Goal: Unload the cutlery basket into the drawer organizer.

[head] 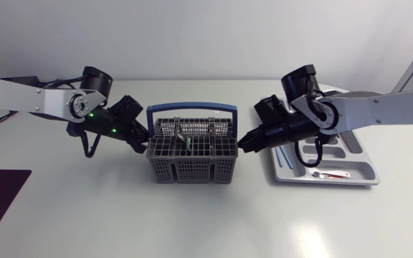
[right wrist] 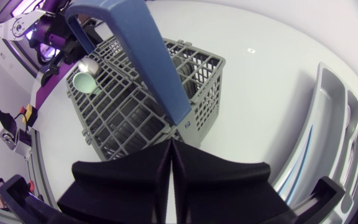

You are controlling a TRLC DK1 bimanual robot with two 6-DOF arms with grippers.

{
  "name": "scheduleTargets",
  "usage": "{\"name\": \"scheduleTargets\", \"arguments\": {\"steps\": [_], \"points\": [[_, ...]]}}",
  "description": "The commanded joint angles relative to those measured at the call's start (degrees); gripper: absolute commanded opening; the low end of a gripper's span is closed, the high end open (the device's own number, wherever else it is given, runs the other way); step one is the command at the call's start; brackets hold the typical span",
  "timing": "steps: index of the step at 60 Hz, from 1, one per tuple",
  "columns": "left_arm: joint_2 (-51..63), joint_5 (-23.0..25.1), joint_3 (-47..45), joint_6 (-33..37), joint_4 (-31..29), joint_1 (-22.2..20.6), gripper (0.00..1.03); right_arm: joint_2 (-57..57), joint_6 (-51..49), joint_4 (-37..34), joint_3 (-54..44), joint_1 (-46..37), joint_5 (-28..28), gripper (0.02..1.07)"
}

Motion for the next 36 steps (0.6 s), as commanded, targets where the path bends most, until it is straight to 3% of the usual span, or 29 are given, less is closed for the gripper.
{"name": "scheduleTargets", "arguments": {"steps": [1,4,8,16,25,36], "points": [[-1.64,1.74,-1.88,-0.08,-0.51,-0.39,0.31,-0.72,-0.12,2.54,0.02,0.17,0.48,0.08],[-2.26,1.74,-2.32,0.09,-0.51,0.4,0.31,-2.21,-0.21,2.89,-1.03,0.17,2.15,0.13],[-3.84,1.74,-3.28,0.27,-0.51,1.81,0.32,-5.03,-0.21,3.16,-2.44,0.08,3.38,0.33],[-8.24,1.74,-5.92,0.97,-0.51,3.66,0.54,-11.09,-0.12,1.22,-3.76,0.35,4.87,0.55],[-13.69,1.74,-9.26,1.59,-0.95,4.36,0.84,-14.78,0.49,-2.99,-3.23,0.96,4.87,0.65],[-20.19,1.82,-13.92,3.08,-1.56,5.06,0.95,-17.07,5.5,-7.48,-1.47,5.88,5.14,0.65]]}}
